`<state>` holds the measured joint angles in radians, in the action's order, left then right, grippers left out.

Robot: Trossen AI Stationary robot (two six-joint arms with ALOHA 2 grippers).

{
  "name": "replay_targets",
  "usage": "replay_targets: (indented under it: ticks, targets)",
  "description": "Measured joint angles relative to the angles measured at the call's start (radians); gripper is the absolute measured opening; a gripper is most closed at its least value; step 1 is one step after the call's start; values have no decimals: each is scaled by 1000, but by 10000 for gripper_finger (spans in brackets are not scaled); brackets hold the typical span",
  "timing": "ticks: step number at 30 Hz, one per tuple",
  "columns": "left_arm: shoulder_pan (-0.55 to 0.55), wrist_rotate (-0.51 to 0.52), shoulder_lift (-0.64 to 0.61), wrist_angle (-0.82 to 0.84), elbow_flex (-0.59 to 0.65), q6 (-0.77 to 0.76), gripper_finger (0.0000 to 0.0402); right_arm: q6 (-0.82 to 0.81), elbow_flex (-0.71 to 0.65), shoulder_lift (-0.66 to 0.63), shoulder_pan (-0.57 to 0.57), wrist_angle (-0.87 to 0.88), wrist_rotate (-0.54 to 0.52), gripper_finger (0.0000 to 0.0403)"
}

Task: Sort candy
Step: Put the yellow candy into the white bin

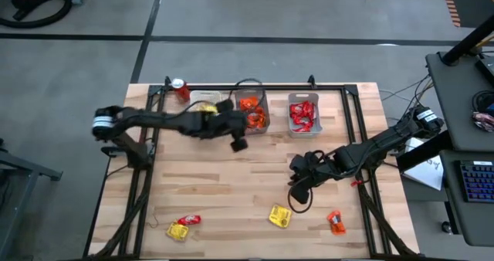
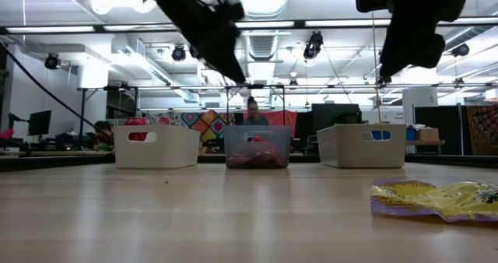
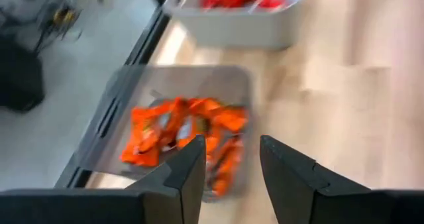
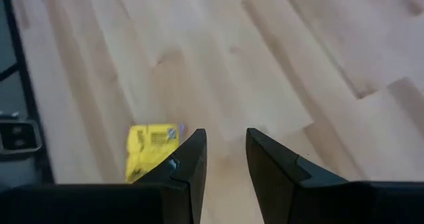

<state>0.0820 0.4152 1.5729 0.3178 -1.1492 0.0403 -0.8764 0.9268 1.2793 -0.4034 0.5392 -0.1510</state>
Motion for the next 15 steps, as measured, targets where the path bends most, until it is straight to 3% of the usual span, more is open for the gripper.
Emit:
replay_targets:
  ticks: [7,15]
  targets:
    - [-198,-3,-201,-109,214,-80,123,179,0,0,-8,-1,62,98]
    - [-367,3,-308,-241,381,-189,123,491,0,93,-46,-41,73,98]
